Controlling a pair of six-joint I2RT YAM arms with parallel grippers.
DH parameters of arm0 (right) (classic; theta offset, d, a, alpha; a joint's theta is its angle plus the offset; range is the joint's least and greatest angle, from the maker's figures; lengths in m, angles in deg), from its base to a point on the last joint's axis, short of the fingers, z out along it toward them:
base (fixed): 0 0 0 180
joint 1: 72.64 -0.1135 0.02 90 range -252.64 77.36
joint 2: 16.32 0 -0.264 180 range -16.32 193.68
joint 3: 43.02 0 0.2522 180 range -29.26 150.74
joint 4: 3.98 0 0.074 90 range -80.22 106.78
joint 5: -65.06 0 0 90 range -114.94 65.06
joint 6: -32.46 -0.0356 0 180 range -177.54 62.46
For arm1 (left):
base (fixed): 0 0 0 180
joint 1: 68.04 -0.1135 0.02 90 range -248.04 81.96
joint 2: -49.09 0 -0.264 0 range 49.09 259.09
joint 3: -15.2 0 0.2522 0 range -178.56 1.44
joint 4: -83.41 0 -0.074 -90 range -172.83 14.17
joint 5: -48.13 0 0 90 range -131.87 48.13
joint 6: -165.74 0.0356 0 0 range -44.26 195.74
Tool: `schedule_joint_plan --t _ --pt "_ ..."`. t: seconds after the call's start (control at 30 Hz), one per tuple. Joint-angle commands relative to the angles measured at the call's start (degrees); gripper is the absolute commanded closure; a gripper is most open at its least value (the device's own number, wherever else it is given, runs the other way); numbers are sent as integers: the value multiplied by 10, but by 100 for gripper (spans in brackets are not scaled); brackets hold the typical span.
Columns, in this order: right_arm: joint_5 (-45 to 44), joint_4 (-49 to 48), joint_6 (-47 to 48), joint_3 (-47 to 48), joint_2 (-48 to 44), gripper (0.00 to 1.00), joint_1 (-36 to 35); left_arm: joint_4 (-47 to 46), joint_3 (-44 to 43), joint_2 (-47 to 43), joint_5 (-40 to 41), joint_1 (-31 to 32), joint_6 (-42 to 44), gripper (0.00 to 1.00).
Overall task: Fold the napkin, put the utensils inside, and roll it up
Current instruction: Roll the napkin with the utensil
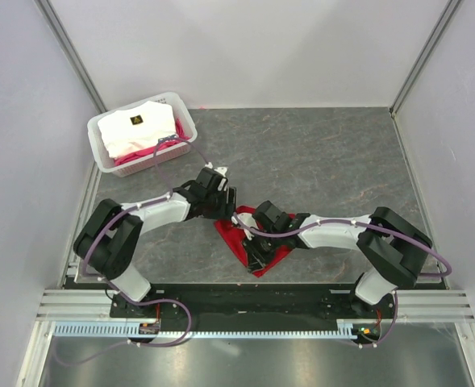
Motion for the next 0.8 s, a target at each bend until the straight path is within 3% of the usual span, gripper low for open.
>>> schedule_joint_plan --t 0.0,0.2,0.37,0.6,0.7,0.77 --pt "-4 26 33 5 33 75 -19 3 35 -67 58 -4 18 27" --pt "1 24 36 13 48 75 -30 -43 87 -110 68 -14 11 22" --pt "-1 24 35 13 48 75 -33 -86 91 -88 -1 -17 15 22" --pt "-2 24 34 11 48 75 -34 -123 79 -39 -27 -17 23 22" --pt "-3 24 34 10 48 76 -35 -111 81 -28 -25 -17 19 26" --pt "-4 23 35 11 47 75 -34 -108 86 -24 -22 -17 14 34"
